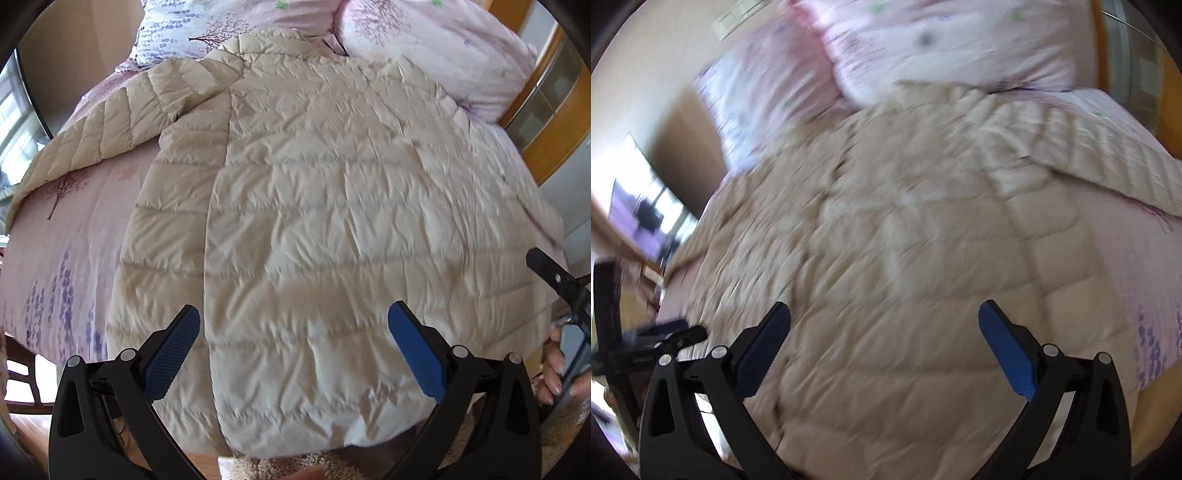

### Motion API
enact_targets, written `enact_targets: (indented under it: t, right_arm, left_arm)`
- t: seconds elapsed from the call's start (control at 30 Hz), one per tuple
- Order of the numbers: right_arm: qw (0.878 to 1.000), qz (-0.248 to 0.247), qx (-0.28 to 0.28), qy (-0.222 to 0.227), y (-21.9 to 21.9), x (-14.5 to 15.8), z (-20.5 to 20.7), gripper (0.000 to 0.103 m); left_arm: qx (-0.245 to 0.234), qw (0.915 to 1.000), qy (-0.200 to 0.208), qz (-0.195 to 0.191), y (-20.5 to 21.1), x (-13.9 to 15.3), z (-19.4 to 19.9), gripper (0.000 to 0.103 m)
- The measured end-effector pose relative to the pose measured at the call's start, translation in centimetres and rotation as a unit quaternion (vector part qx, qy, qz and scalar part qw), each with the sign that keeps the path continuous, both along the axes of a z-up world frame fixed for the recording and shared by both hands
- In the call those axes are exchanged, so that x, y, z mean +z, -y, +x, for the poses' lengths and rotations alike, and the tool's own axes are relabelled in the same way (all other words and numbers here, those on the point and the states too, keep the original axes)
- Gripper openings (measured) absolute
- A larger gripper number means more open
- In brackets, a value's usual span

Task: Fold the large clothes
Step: 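Grasp the jacket sleeve with the right gripper and lift it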

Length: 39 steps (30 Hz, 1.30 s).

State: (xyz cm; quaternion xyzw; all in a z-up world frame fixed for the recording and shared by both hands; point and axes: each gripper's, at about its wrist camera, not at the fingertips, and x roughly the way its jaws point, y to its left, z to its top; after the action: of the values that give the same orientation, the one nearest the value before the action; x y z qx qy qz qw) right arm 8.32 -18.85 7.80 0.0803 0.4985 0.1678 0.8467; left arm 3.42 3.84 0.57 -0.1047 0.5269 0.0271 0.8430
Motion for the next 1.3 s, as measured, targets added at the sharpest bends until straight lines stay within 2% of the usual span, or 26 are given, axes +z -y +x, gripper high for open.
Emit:
enact_targets:
  t: [0.13, 0.23, 0.37, 0.5, 0.53, 0.6, 0.73, 0.77, 0.83, 0.9, 1.03, 1.1, 1.23, 1.3]
  right_arm:
    - [0.996, 0.008, -0.086, 0.007, 4.6, -0.1, 2.9, 0.101]
    - [0.983, 0.032, -0.179, -0.005, 10.1, -0.6, 5.5, 0.099]
    - [0.941, 0.101, -0.32, -0.032, 19.5, -1.9, 7.8, 0.085]
    - [0.888, 0.156, -0.431, -0.042, 27.0, -3.5, 7.9, 0.062]
    - [0.876, 0.162, -0.452, -0.04, 28.3, -3.7, 7.8, 0.06]
    - [0.86, 0.162, -0.483, -0.038, 30.2, -4.0, 7.5, 0.05]
    - [0.832, 0.172, -0.525, -0.04, 33.8, -5.0, 7.5, 0.043]
    - [0.826, 0.181, -0.533, -0.038, 34.6, -5.3, 7.5, 0.038]
    - [0.821, 0.177, -0.541, -0.039, 35.4, -5.3, 7.7, 0.035]
    - [0.819, 0.148, -0.553, -0.038, 35.7, -4.9, 8.3, 0.034]
    - [0.824, 0.084, -0.559, -0.033, 35.8, -4.3, 9.6, 0.026]
    - [0.831, 0.047, -0.554, -0.025, 35.3, -3.8, 10.2, 0.013]
    - [0.85, -0.045, -0.525, -0.002, 32.7, -1.7, 12.2, 0.007]
    - [0.865, -0.086, -0.494, 0.028, 30.4, 0.1, 13.5, 0.006]
  left_arm:
    - [-0.009, 0.9992, 0.015, -0.036, -1.7, 0.4, 1.7, 0.102]
    - [-0.003, 0.9991, 0.015, -0.041, -2.9, 0.5, 3.2, 0.102]
    - [0.009, 0.9988, 0.019, -0.043, -4.4, 0.6, 5.0, 0.102]
    - [0.025, 0.9974, 0.032, -0.059, -6.0, 0.4, 6.8, 0.102]
    - [0.027, 0.9971, 0.035, -0.062, -6.4, 0.4, 7.1, 0.102]
    - [0.03, 0.9968, 0.041, -0.061, -6.8, 0.4, 7.6, 0.102]
    - [0.012, 0.9973, 0.065, -0.033, -6.7, 1.1, 8.6, 0.102]
    - [0.004, 0.9966, 0.075, -0.033, -6.7, 1.2, 8.7, 0.102]
    - [-0.01, 0.994, 0.1, -0.042, -6.7, 1.6, 8.7, 0.102]
    - [-0.015, 0.9917, 0.115, -0.056, -6.8, 1.8, 8.9, 0.102]
    - [-0.019, 0.9894, 0.117, -0.084, -7.2, 2.1, 9.5, 0.102]
    - [-0.026, 0.987, 0.119, -0.105, -7.4, 2.1, 9.7, 0.102]
    - [-0.035, 0.9808, 0.134, -0.138, -7.5, 2.5, 10.0, 0.102]
    - [-0.037, 0.9801, 0.133, -0.142, -7.3, 2.6, 10.2, 0.102]
